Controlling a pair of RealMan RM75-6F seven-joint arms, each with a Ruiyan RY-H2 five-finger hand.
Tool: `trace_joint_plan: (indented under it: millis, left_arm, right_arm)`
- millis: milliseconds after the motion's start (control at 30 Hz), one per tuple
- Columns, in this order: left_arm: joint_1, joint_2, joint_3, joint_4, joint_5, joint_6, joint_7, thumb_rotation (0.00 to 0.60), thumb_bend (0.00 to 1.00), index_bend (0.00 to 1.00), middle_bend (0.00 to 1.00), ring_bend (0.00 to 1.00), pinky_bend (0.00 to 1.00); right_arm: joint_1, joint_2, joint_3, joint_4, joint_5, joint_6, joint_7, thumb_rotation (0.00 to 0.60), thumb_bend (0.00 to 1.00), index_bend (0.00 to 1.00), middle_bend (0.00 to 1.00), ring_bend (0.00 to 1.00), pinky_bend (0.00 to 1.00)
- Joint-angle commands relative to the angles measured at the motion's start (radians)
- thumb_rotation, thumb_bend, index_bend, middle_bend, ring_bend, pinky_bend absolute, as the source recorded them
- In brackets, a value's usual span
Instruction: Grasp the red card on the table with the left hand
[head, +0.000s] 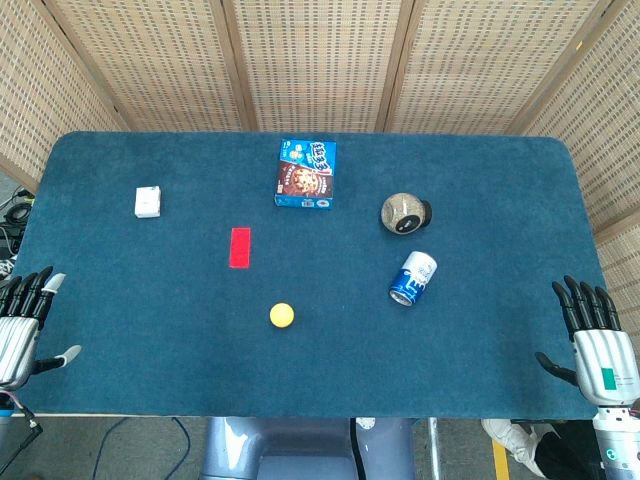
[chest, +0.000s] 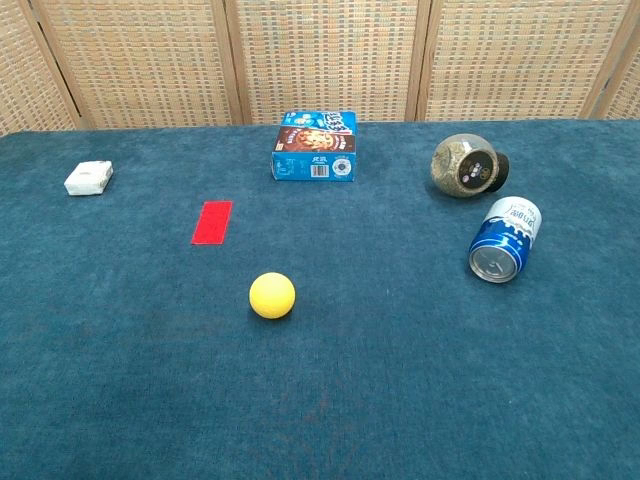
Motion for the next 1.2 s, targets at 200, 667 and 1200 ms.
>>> trace_joint_plan:
  millis: [200, 667, 1200]
  left_arm:
    - [-0.012, -0.009, -0.009, -0.002, -0.016, -0.02, 0.011, 0.6, 0.0, 0.0, 0.0, 0.0, 0.0]
    - [-0.432, -0.128, -0.235, 0.051, -0.463, -0.571, 0.235, 0.6, 0.05, 0.14, 0.0, 0.0, 0.0]
    - [-0.803, -0.531, -0.294, 0.667, -0.805, -0.827, 0.36, 0.6, 0.28, 0.32, 0.0, 0.0, 0.0]
  right_arm:
    - [0.001, 0.007, -0.002, -0.001, 0.001, -0.009, 0.012, 0.6, 0.0, 0.01, 0.0, 0.0, 0.0]
    - [0.019, 0.001, 0.017, 0.01, 0.043, -0.048, 0.01, 0.6, 0.0, 0.02, 0.0, 0.0, 0.0]
    - [0.033, -0.013, 0.04, 0.057, 0.125, -0.105, 0.018, 0.6, 0.0, 0.03, 0.0, 0.0, 0.0]
